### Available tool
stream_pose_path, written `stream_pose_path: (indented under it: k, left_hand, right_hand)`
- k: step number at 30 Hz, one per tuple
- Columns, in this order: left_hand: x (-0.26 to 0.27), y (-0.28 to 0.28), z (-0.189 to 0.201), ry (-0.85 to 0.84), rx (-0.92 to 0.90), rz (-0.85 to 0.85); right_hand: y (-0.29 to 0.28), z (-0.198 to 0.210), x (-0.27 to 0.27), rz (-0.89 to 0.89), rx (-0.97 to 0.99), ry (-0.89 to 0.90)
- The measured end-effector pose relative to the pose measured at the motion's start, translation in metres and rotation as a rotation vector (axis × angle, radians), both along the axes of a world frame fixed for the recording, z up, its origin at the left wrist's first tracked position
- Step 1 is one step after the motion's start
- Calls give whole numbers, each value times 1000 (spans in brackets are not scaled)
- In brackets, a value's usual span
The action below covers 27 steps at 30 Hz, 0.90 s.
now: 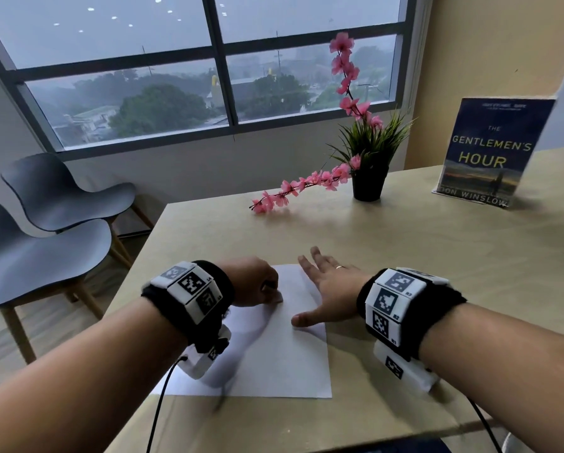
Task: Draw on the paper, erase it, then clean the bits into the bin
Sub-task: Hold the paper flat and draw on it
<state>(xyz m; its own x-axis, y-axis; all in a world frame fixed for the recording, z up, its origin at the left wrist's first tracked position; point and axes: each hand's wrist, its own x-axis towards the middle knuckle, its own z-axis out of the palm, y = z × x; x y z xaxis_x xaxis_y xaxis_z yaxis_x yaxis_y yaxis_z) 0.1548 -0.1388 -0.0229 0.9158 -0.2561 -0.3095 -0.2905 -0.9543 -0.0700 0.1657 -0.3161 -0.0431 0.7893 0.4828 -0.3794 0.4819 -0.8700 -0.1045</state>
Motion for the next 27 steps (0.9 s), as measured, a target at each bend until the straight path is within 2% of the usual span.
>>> stream_pose_path:
  k: [2, 9, 13, 20, 24, 27]
  left_hand:
    - [3, 1, 0, -9, 7, 16]
    - [21, -12, 5, -68, -45, 71]
    - [22, -28, 2, -42, 22, 19]
    - [27, -29, 9, -32, -15, 9]
    - [22, -36, 7, 3, 65, -48]
    - [26, -35, 11, -32, 54, -8]
  right_hand:
    - [0, 1, -1, 36, -33, -29]
    - [1, -2, -1, 13, -54, 60]
    - [1, -2, -2, 3, -45, 72]
    - [1, -1, -2, -2, -50, 80]
    - [2, -1, -3, -9, -44, 79]
    - [2, 1, -3, -9, -47, 91]
